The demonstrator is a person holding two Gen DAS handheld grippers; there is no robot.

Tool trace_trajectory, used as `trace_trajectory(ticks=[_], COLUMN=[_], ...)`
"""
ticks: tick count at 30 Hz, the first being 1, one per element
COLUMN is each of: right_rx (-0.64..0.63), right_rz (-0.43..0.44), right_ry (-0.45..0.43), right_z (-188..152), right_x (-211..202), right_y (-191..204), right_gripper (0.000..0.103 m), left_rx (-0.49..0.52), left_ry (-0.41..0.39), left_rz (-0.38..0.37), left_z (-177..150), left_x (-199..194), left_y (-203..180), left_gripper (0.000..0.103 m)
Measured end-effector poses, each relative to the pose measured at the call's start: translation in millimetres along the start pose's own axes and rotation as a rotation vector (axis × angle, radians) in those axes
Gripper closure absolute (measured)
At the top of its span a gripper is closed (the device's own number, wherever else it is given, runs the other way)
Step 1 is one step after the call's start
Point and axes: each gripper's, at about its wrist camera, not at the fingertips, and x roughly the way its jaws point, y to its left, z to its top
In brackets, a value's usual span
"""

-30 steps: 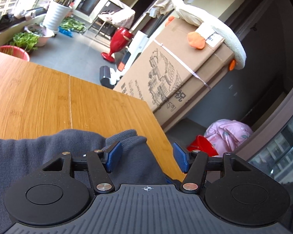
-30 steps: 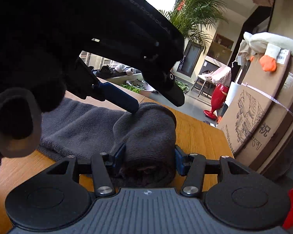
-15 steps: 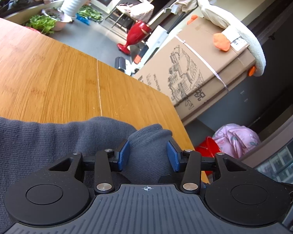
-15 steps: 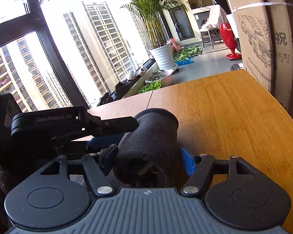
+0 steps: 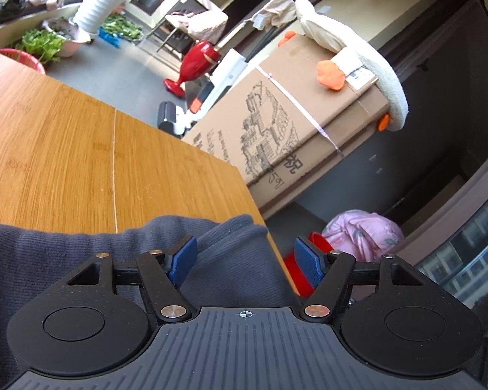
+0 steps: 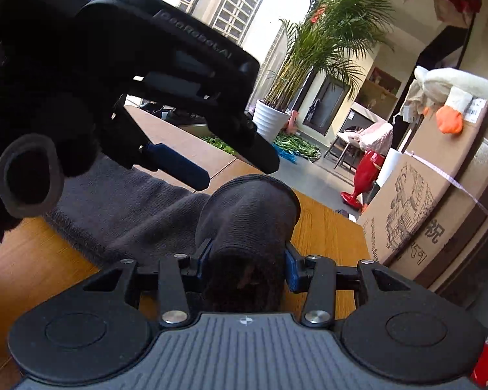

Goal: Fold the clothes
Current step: 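Roll the sweatpants further with both grippers, pressing the roll down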

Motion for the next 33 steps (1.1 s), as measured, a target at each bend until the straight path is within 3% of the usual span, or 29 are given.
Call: trace_trajectory(ticks=[2, 4, 6, 9, 13, 17, 19, 22, 24, 26, 28, 33], right_rx=[-0.104, -0.186, -0.210, -0.030, 0.391, 0.667, 0.735, 0.787, 0.717, 0.615, 0.597, 0.807], right_rz=[-0.018, -0.040, -0.039, 0.096, 0.317, 0.345, 0.389, 0.450, 0.403, 0.342, 0.332, 0.409], right_ry=[-0.019, -0.036, -0.047, -0.033, -0.020, 0.013, 0.053, 0.103, 0.098, 0.071, 0.036, 0.040], right_z=[2, 3, 4, 9, 10, -3, -9, -19, -13, -2, 4, -8], right_x=[-1, 2, 3, -4, -11, 12, 26, 53, 54, 46, 40, 57], right_y=[17, 32, 37, 12, -44, -67, -65, -68, -58, -44, -40, -65], right_gripper=[0.060, 0.058, 0.054, 0.046, 0.041, 0.038, 0.031, 0.032, 0.032, 0.032, 0.030, 0.028], left_rx=[0.040, 0.094, 0.124, 0.086, 0.042, 0.018, 0.003, 0.011, 0.028, 0.061, 0.079, -0.006], left_ry=[0.008, 0.019, 0.039, 0.066, 0.056, 0.048, 0.039, 0.015, 0.000, 0.000, 0.011, 0.035], left_rz=[0.019, 0.084, 0.147, 0.172, 0.158, 0.161, 0.161, 0.152, 0.136, 0.163, 0.196, 0.172], left_z=[1, -2, -4, -9, -10, -8, -7, -5, -2, 0, 0, -4], left_x=[-1, 4, 9, 14, 8, 3, -3, -17, -25, -27, -24, -16], left_y=[-10, -14, -10, 12, 28, 33, 35, 33, 27, 21, 23, 46], left_gripper=[0.024, 0.025, 0.034, 0.029, 0.026, 0.026, 0.028, 0.031, 0.034, 0.038, 0.039, 0.031])
